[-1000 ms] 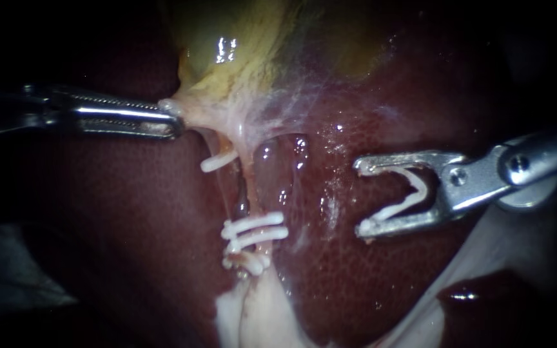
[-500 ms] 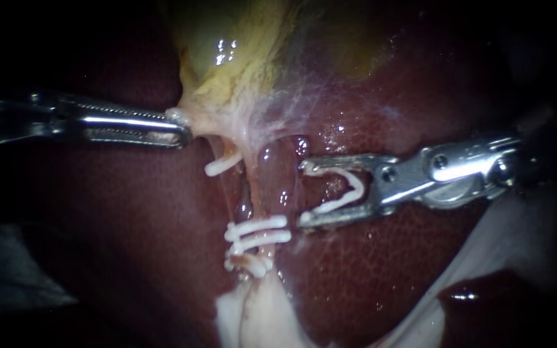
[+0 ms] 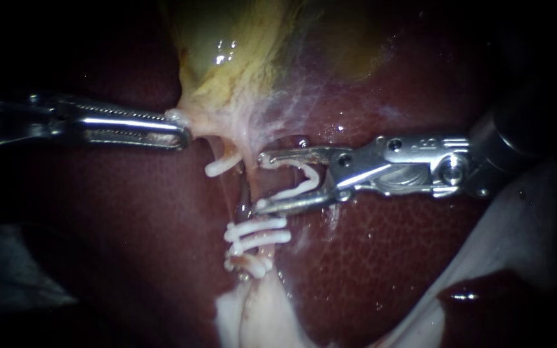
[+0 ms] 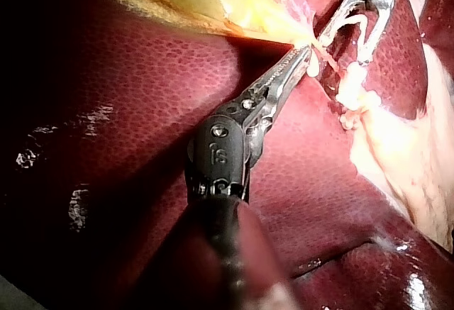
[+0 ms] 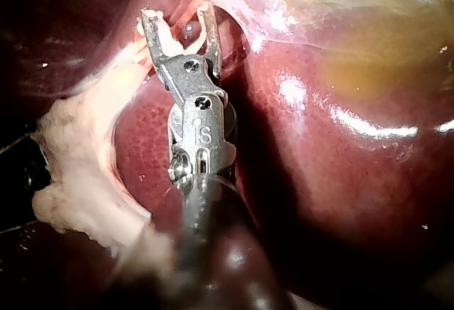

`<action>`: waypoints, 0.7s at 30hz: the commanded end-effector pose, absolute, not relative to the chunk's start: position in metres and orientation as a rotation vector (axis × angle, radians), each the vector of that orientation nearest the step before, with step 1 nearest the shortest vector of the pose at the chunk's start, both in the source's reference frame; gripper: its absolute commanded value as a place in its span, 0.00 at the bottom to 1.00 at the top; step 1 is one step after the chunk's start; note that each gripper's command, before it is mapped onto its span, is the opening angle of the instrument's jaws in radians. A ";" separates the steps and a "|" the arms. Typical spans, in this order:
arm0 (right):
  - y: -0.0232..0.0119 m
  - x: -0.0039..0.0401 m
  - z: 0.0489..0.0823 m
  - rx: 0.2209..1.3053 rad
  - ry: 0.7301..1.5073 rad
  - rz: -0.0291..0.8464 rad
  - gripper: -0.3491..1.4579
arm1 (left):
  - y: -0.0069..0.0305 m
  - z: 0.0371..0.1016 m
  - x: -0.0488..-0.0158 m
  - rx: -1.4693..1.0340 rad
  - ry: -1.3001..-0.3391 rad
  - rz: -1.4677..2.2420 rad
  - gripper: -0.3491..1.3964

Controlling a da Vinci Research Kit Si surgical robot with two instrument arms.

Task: Clipping third clip right tube

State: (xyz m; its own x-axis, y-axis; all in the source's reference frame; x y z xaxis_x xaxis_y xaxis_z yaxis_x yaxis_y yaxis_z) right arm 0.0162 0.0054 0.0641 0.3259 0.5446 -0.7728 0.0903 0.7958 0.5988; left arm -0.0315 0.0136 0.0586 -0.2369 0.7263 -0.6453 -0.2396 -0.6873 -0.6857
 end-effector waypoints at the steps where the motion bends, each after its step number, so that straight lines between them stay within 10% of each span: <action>1: 0.0053 0.0165 0.0642 0.620 1.220 0.329 0.47 | 0.0136 0.0586 -0.0315 -1.386 -0.605 1.975 0.00; 21: 0.0044 0.0180 0.0664 0.703 1.231 0.350 0.46 | 0.0135 0.0584 -0.0315 -1.386 -0.605 1.975 0.00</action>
